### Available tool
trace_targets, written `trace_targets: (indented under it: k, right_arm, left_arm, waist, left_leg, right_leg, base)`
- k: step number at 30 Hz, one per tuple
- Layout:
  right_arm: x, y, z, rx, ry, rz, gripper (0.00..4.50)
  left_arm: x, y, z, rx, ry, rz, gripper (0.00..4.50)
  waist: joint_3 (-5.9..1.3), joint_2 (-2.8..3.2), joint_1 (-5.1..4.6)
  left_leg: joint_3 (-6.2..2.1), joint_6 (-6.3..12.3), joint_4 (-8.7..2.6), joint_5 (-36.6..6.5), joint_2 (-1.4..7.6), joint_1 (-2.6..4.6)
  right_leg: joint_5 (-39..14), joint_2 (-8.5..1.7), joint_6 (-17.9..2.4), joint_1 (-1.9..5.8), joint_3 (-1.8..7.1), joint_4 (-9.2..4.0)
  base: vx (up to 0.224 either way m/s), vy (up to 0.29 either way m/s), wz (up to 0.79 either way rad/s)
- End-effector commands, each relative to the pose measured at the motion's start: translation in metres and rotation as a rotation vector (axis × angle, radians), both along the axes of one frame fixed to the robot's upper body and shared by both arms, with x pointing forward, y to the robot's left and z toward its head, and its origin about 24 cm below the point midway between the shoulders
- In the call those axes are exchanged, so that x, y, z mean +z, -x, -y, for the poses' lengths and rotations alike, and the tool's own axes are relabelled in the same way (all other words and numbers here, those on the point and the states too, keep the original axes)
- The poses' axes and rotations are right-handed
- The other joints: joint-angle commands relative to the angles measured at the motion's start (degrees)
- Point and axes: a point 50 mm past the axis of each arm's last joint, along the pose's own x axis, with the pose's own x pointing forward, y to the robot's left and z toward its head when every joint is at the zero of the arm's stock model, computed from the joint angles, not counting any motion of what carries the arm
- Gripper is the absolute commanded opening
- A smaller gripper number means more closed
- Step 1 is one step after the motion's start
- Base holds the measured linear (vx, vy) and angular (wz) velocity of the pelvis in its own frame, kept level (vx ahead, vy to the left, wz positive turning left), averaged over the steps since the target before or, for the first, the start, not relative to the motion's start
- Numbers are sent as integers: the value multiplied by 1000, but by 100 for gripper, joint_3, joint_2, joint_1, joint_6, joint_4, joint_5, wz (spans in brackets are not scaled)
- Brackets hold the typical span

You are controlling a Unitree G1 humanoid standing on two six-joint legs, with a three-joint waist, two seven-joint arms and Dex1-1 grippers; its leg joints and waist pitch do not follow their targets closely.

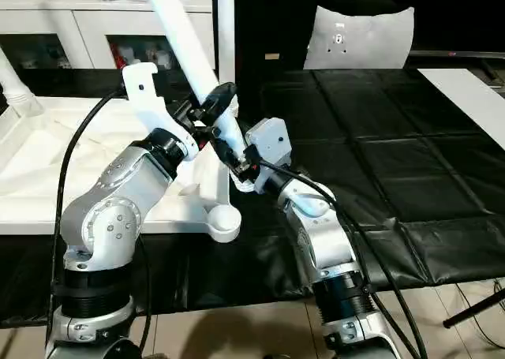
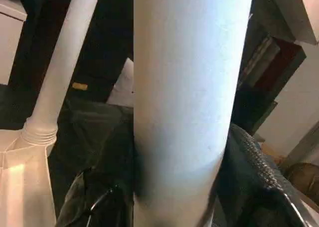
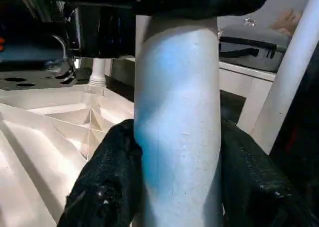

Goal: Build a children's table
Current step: Pick table leg

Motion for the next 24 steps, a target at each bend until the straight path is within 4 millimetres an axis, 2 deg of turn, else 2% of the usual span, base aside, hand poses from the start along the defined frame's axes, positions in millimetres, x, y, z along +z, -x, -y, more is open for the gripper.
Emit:
trace_targets:
  k: [1, 2, 3, 4, 5, 6, 10, 11, 12, 14, 19, 22, 23, 24]
  right_arm:
    - [8, -1, -9, 29, -2, 22, 184]
    - [7, -2, -9, 29, -2, 21, 184]
    - [7, -2, -9, 29, -3, 18, 184]
    - [7, -2, -9, 29, -3, 17, 184]
    - [7, -3, -10, 33, 6, 22, 184]
    - [7, -4, -10, 34, 11, 26, 240]
    - [7, -5, -9, 27, 31, 32, 261]
    - [6, -5, -7, 43, -9, -9, 274]
    - [5, -6, -5, 19, 11, -1, 274]
    - [4, -7, -3, 8, 32, -3, 304]
    - [6, -8, 0, 12, -40, -26, 346]
    - [6, -7, 0, 35, -59, -51, 355]
    - [6, -8, 1, 24, -49, -50, 384]
    - [3, -6, 4, 40, -46, -71, 384]
  left_arm:
    - [3, 4, 16, -77, 13, -8, 184]
    - [3, 3, 15, -67, 13, -8, 184]
    - [4, 3, 14, -61, 12, -6, 184]
    - [4, 3, 14, -59, 12, -6, 184]
    - [5, 1, 12, -43, 11, -4, 184]
    - [5, 1, 11, -36, 11, -4, 184]
    - [4, -2, 7, -4, 2, -8, 184]
    - [2, -3, 4, 13, 0, -14, 184]
    - [2, -5, 2, 22, -3, -15, 184]
    - [2, -6, -1, 30, -9, -13, 184]
    - [3, -11, -10, 63, -26, -6, 184]
    - [3, -15, -16, 87, -30, -3, 184]
    - [4, -17, -18, 92, -34, -1, 184]
    - [4, -18, -21, 97, -52, 3, 184]
  waist:
    - [-456, -63, -2]
    - [-452, -102, -6]
    - [-454, -84, 0]
    - [-455, -121, -12]
    - [-455, -94, -18]
    - [-454, -105, -25]
    - [-456, -126, -36]
    - [-456, -135, -40]
    - [-456, -132, -36]
    - [-464, -131, -24]
    - [-463, -138, -30]
    - [-468, -139, -28]
    - [-470, -149, -27]
    - [-470, -141, -24]
  left_leg:
    - [42, 377, -351, -889, 87, -8]
    - [46, 378, -352, -899, 84, -14]
    - [42, 370, -353, -901, 86, -8]
    - [46, 371, -353, -892, 90, -13]
    - [36, 342, -359, -900, 103, -1]
    - [35, 330, -361, -937, 108, 6]
    - [41, 331, -356, -896, 97, -3]
    - [48, 350, -352, -897, 91, -1]
    - [45, 360, -354, -901, 91, 1]
    - [42, 354, -352, -806, 97, 0]
    - [45, 352, -356, -850, 97, 11]
    - [38, 347, -356, -809, 102, 8]
    - [39, 361, -355, -794, 106, 7]
    - [39, 356, -355, -765, 105, 5]
  right_leg:
    - [-2048, -326, -424, 345, 275, -425]
    - [-2078, -325, -405, 348, 273, -423]
    - [-2095, -330, -402, 347, 273, -420]
    - [-2100, -330, -386, 346, 274, -429]
    - [-2046, -328, -407, 337, 274, -418]
    - [-2001, -326, -423, 335, 275, -419]
    - [-1892, -327, -482, 348, 284, -402]
    - [-1906, -325, -473, 348, 287, -402]
    - [-1921, -327, -466, 352, 287, -403]
    - [-1825, -326, -481, 351, 290, -388]
    - [-1812, -328, -511, 350, 289, -385]
    - [-1764, -336, -518, 360, 292, -373]
    - [-1724, -338, -536, 362, 297, -367]
    - [-1696, -336, -552, 360, 296, -360]
  base:
    - [0, 0, 0]
    - [0, 0, 0]
    - [0, 0, 0]
    - [0, 0, 0]
    - [0, 0, 0]
    - [0, 0, 0]
    - [0, 0, 0]
    - [0, 0, 0]
    - [0, 0, 0]
    - [0, 0, 0]
    - [0, 0, 0]
    - [0, 0, 0]
    - [0, 0, 0]
    - [0, 0, 0]
